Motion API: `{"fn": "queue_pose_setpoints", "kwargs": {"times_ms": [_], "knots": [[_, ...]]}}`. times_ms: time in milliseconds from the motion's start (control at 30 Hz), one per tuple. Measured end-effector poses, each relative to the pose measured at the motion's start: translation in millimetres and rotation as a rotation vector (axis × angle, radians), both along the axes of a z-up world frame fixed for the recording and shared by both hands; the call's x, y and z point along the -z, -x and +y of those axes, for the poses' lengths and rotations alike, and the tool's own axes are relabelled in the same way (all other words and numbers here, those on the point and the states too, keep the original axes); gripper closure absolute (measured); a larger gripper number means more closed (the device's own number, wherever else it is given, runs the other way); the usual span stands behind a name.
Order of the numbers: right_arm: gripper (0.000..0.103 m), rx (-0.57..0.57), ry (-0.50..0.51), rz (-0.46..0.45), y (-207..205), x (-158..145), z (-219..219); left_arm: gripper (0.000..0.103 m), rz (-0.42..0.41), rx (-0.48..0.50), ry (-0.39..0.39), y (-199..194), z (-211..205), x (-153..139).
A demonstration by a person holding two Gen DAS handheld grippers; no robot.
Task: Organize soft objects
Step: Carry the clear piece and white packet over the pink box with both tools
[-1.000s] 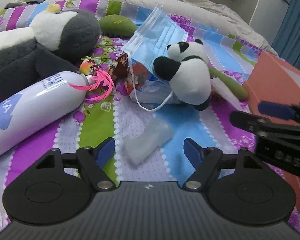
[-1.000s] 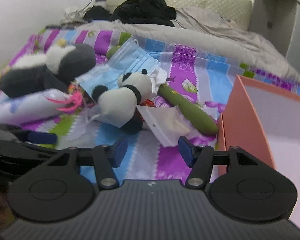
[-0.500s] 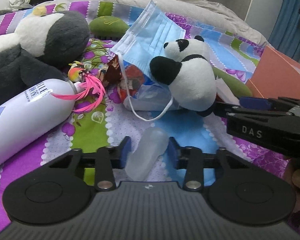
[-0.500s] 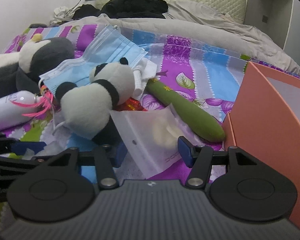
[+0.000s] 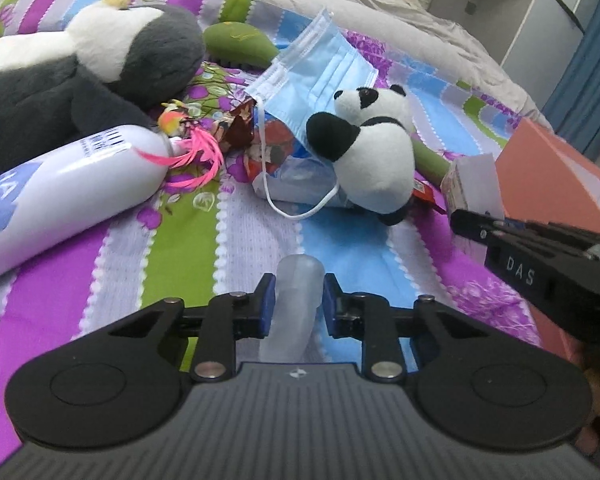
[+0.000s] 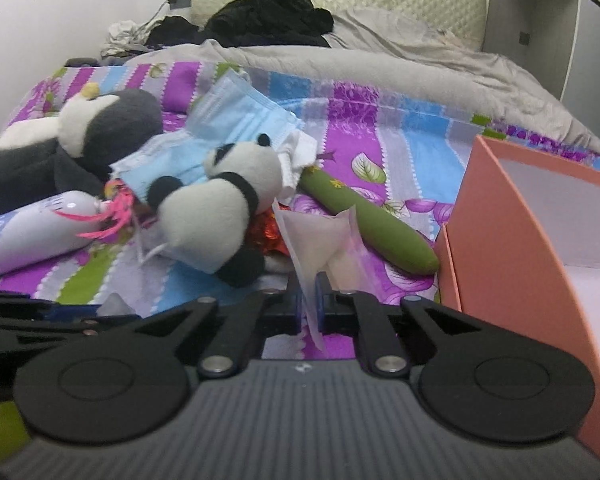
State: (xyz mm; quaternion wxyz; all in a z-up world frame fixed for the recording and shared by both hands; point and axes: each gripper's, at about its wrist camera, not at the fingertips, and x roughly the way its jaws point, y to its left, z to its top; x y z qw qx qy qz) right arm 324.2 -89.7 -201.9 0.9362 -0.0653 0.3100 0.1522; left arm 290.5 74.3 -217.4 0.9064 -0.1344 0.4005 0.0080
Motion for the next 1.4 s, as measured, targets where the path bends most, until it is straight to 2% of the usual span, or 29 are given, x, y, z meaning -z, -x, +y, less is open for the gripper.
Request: {"fn": "queue_pose_setpoints", "kwargs": {"times_ms": [267, 833, 1033, 1167, 1400], "knots": [[0.093, 0.011, -0.1, 0.077, 33.7, -16.4, -20.0, 0.074, -0.003, 0.002, 0.022, 31.3, -13.6, -18.2], [0.094, 0.027, -0.148, 0.12, 105.2, -41.5, -50.8, 0.075, -0.005, -0.001, 0.027, 99.5, -20.3, -55.4], [0.094, 0.011, -0.18, 0.151, 114.9, -53.4, -63.8, 0.075, -0.01, -0.033, 0.031, 111.6, -23.7, -71.8], [0.094, -0.022, -0.16, 0.152, 118.1, -64.9, -65.5, 0.075, -0.022, -0.05, 0.049, 115.4, -27.8, -82.9], [0.094, -0.045, -0.156, 0.136, 117.9, -90.7, -74.1, 0.075, -0.052, -0.017, 0.051, 106.1, -40.8, -113.1]]}}
